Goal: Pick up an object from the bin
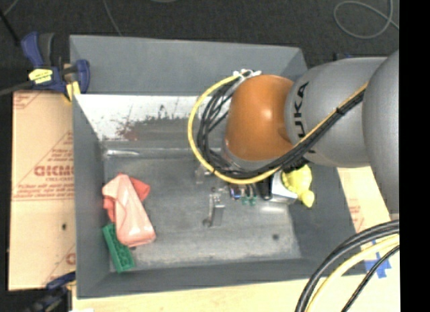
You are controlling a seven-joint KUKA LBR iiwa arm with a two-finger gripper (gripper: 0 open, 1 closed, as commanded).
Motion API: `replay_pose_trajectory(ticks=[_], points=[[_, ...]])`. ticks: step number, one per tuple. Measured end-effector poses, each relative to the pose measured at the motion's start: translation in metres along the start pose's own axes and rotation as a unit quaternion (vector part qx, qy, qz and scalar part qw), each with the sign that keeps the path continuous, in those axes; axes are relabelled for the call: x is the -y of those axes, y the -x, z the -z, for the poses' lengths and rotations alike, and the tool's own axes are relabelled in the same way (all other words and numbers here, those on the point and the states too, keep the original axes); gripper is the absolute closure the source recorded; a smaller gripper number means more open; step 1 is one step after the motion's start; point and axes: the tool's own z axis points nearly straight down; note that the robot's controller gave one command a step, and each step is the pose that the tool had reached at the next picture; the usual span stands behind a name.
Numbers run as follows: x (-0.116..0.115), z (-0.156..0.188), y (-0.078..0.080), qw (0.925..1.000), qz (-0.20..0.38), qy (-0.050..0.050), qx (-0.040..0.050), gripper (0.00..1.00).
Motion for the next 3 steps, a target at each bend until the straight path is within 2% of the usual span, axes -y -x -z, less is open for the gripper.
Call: replay_pose_trajectory(ticks=[1,2,3], points=[[0.000,0.005,0.002,1.0000,-0.001,0.000,0.0038,0.00],[-0.042,-0.015,0.005,0.9995,-0.032,0.000,0.0036,0.00],[-0.071,-0.025,-0.001,0.9974,-0.072,0.002,0.0016,0.00]])
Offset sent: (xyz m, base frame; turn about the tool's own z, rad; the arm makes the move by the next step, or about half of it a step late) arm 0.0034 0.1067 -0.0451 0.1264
